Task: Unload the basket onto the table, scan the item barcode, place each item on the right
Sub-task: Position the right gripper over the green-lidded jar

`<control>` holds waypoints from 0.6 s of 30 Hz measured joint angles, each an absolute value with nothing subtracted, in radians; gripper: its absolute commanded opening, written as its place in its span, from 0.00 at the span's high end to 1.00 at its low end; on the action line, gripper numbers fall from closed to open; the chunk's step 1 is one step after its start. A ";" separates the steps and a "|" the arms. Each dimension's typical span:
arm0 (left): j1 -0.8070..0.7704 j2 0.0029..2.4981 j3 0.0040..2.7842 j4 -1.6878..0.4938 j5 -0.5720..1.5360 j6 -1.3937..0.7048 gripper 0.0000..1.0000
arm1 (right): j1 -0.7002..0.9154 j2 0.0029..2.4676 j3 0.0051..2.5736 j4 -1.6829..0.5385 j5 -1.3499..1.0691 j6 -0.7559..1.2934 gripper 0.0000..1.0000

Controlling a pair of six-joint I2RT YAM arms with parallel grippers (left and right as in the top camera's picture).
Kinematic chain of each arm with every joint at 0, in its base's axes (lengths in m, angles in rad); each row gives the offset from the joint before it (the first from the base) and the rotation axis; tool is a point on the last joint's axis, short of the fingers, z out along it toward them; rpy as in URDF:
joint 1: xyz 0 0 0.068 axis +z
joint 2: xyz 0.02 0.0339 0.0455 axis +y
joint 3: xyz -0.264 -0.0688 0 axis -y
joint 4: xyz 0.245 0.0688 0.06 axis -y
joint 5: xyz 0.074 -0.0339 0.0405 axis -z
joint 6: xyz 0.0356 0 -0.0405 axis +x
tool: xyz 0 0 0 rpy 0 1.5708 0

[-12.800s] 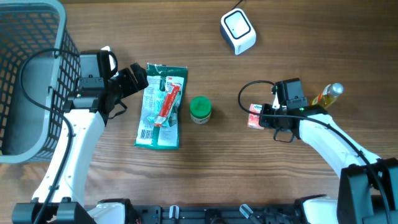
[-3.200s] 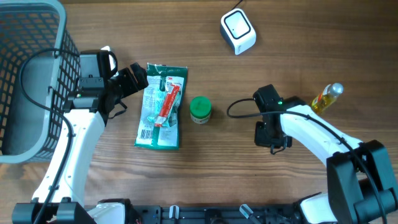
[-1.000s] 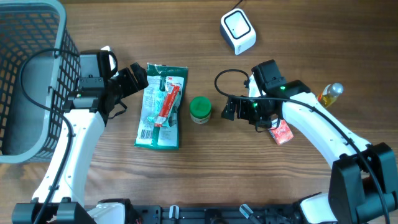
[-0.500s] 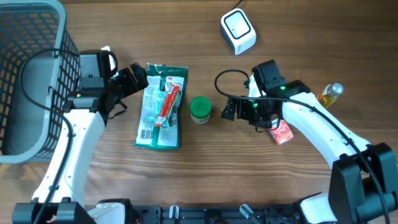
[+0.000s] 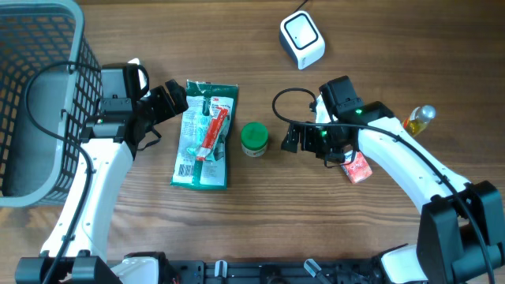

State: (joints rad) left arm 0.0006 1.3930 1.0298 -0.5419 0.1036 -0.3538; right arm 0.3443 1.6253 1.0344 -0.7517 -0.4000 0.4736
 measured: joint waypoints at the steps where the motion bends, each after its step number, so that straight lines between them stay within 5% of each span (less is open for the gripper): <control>1: 0.001 1.393 1.030 -0.542 0.104 -0.354 0.00 | 0.344 1.625 1.034 -0.752 -0.400 0.473 0.00; 4: 0.001 1.393 1.030 -0.542 0.104 -0.354 0.00 | 0.344 1.625 1.034 -0.752 -0.400 0.474 0.02; 8: 0.001 1.393 1.030 -0.542 0.104 -0.354 0.00 | 0.344 1.625 1.034 -0.755 -0.399 0.474 0.30; 10: 0.001 1.393 1.030 -0.542 0.104 -0.354 0.00 | 0.344 1.625 1.034 -0.776 -0.400 0.472 0.32; 12: 0.001 1.393 1.030 -0.542 0.104 -0.354 0.00 | 0.344 1.618 1.035 -0.798 -0.400 0.474 0.25; 13: 0.001 1.393 1.030 -0.542 0.104 -0.354 0.00 | 0.344 1.594 1.035 -0.822 -0.399 0.474 0.15; 18: 0.001 1.393 1.030 -0.542 0.103 -0.354 0.00 | 0.344 1.437 1.148 -0.958 -0.396 0.424 0.08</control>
State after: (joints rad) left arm 0.0006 1.3930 1.0298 -0.5415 0.1032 -0.3538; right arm 0.3443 1.4368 1.1477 -0.9581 -0.3958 0.4244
